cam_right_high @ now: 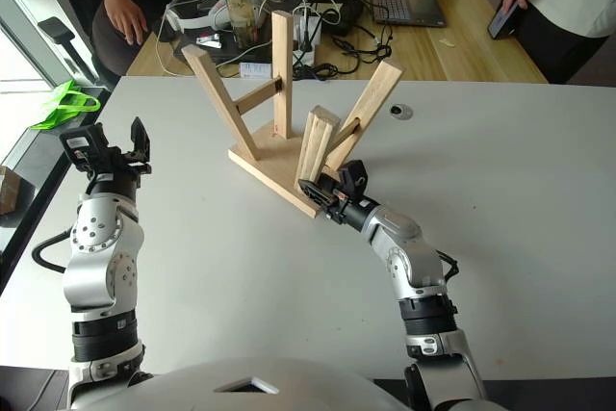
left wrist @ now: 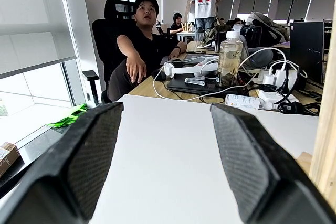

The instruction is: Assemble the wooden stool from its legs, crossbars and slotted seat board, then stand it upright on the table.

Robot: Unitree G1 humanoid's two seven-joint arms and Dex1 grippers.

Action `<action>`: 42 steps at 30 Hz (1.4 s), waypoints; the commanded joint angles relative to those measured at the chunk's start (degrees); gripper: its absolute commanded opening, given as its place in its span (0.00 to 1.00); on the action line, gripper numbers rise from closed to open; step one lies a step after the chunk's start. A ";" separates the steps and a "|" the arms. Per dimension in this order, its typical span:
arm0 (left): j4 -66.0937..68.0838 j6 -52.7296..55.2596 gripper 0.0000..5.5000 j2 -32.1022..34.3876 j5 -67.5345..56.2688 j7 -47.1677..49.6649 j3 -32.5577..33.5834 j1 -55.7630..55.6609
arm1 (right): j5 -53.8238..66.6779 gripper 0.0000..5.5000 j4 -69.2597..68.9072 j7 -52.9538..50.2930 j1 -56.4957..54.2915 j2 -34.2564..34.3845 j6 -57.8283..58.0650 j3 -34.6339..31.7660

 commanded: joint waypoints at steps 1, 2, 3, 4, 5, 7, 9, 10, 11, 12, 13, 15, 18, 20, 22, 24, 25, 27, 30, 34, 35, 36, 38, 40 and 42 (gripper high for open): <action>0.73 -0.42 0.56 -0.29 0.66 0.27 0.82 -0.08 | 4.83 0.25 -1.98 -2.18 -0.48 1.94 6.08 -2.89; 0.79 -0.50 0.56 -0.28 0.69 0.24 0.92 -0.05 | 5.36 0.25 -2.63 -2.63 -0.46 2.23 7.04 -3.20; 1.06 -0.63 0.56 -0.16 0.69 0.20 1.15 -0.12 | 6.02 0.25 -3.49 -3.32 -0.44 2.62 8.22 -3.42; 1.35 -0.65 0.56 0.11 0.69 0.22 1.52 -0.45 | 7.70 0.25 -5.02 -4.60 -0.42 3.39 10.44 -4.22; 1.58 -0.61 0.56 0.33 0.68 0.21 1.83 -0.77 | 9.45 0.25 -6.36 -5.67 -0.43 4.17 12.50 -5.16; 1.76 -0.47 0.56 0.67 0.69 0.20 2.47 -1.24 | 14.11 0.25 -9.18 -8.72 -0.46 6.04 17.10 -7.59; 1.71 -0.46 0.56 0.87 0.74 0.15 3.04 -1.32 | 19.19 0.23 -11.62 -12.49 -0.58 8.33 21.51 -10.36; 1.65 -0.44 0.56 0.91 0.79 0.14 3.25 -1.32 | 21.82 0.23 -12.73 -14.36 -0.58 9.60 23.21 -11.68; 1.62 -0.43 0.56 0.92 0.84 0.12 3.36 -1.32 | 23.66 0.22 -13.53 -15.75 -0.58 10.42 24.45 -12.60; 1.56 -0.33 0.56 0.97 0.89 0.12 3.47 -1.38 | 25.74 0.21 -14.06 -17.32 -0.62 11.45 25.50 -13.59; 1.51 -0.24 0.56 0.98 0.96 0.10 3.53 -1.44 | 27.57 0.20 -14.44 -18.95 -0.59 12.40 26.44 -14.51; 1.36 -0.03 0.56 1.12 1.09 -0.03 3.67 -1.53 | 31.09 0.19 -14.73 -22.81 -0.50 14.66 27.98 -16.30; 1.40 0.15 0.56 1.27 1.31 -0.30 3.83 -1.65 | 35.32 0.18 -14.44 -28.18 0.23 17.58 29.06 -18.28; 1.47 0.26 0.56 1.48 1.44 -0.49 3.86 -1.77 | 39.90 0.18 -12.60 -33.63 1.03 21.31 28.24 -21.22; 1.65 0.44 0.56 1.83 1.53 -0.91 3.89 -2.07 | 46.45 0.18 -10.01 -39.50 1.42 24.56 25.59 -24.10; 1.94 0.64 0.56 2.43 1.56 -1.66 3.84 -2.49 | 50.78 0.18 -8.24 -43.12 1.72 26.52 21.81 -25.01; 2.11 0.76 0.56 2.80 1.57 -2.04 3.74 -2.78 | 52.10 0.18 -7.84 -43.90 1.96 27.19 19.86 -24.81; 2.41 0.97 0.56 3.33 1.57 -2.54 3.53 -3.26 | 53.35 0.18 -7.24 -45.23 2.50 27.50 17.16 -23.96; 2.87 1.16 0.56 4.06 1.57 -3.40 3.16 -3.94 | 54.57 0.24 -7.07 -45.99 3.54 27.36 14.35 -22.53; 3.29 1.20 0.56 3.99 1.89 -3.76 2.74 -4.39 | 57.26 0.35 -7.81 -46.38 4.55 26.91 11.12 -21.24; 3.45 1.17 0.56 3.55 1.89 -3.75 2.42 -4.35 | 58.05 0.38 -8.23 -46.35 5.06 26.61 10.69 -20.77; 3.34 0.91 0.56 2.99 2.09 -3.94 1.57 -3.58 | 58.79 0.41 -9.03 -45.89 5.74 26.07 10.66 -20.11; 2.94 0.30 0.56 1.89 2.26 -4.51 -0.20 -1.25 | 58.53 0.48 -11.71 -43.99 7.40 23.28 11.19 -17.93; 1.93 -0.04 0.56 0.80 2.26 -4.59 -1.30 1.59 | 56.53 0.54 -16.50 -40.59 10.31 16.87 13.91 -15.10; 1.11 -0.44 0.56 -0.01 2.31 -4.37 -1.82 3.56 | 53.72 0.54 -22.27 -37.24 13.52 10.23 16.01 -13.90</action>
